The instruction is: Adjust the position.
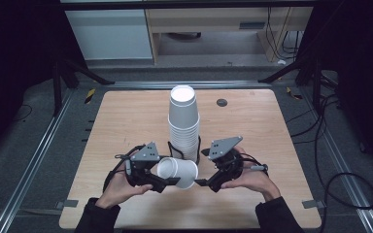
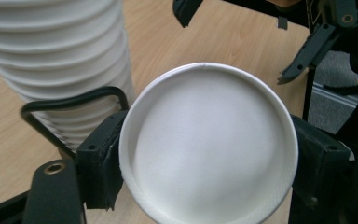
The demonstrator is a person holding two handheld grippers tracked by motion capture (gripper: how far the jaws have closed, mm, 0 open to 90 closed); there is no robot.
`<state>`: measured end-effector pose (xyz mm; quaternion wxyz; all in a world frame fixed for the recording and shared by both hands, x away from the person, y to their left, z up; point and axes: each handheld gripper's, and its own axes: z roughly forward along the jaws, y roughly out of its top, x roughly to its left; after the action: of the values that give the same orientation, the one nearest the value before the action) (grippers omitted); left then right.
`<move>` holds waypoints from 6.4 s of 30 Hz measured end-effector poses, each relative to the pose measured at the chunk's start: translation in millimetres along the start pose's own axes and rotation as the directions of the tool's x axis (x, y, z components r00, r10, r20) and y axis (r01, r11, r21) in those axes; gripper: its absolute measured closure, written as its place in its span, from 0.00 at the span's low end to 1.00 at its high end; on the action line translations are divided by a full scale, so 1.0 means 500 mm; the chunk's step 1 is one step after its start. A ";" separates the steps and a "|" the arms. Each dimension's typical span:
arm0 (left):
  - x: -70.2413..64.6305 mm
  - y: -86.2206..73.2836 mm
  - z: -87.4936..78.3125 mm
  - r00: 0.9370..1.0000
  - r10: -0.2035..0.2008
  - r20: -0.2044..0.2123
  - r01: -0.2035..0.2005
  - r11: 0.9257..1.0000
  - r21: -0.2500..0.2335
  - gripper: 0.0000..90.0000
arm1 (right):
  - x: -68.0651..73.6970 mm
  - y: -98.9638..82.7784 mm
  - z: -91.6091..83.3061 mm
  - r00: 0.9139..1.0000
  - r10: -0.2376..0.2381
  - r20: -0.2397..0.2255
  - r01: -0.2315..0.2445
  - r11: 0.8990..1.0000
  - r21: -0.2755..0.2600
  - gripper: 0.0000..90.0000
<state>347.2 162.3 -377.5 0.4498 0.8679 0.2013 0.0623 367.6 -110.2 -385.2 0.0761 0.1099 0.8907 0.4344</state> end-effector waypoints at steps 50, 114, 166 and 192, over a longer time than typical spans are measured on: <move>0.019 0.047 -0.007 0.992 0.010 0.122 0.022 0.966 -0.259 0.25 | -0.010 -0.040 -0.036 0.984 0.173 -0.035 -0.177 0.969 -0.173 0.02; -0.008 0.034 0.020 0.980 0.053 0.194 -0.001 0.967 -0.256 0.26 | 0.003 -0.025 0.021 0.983 0.086 -0.164 -0.115 0.979 -0.171 0.09; 0.001 -0.010 0.052 0.988 -0.003 0.157 0.011 0.999 -0.047 0.13 | 0.001 0.005 0.058 0.995 -0.054 -0.087 0.069 0.981 0.183 0.10; -0.002 -0.006 0.059 0.989 0.021 0.147 -0.019 1.000 -0.014 0.23 | 0.010 0.017 0.074 0.992 -0.071 -0.102 0.089 0.978 0.188 0.09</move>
<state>353.7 141.3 -397.1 0.4684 0.8692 0.1585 0.0038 372.6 -75.9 -401.1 0.0405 0.0601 0.9349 0.3476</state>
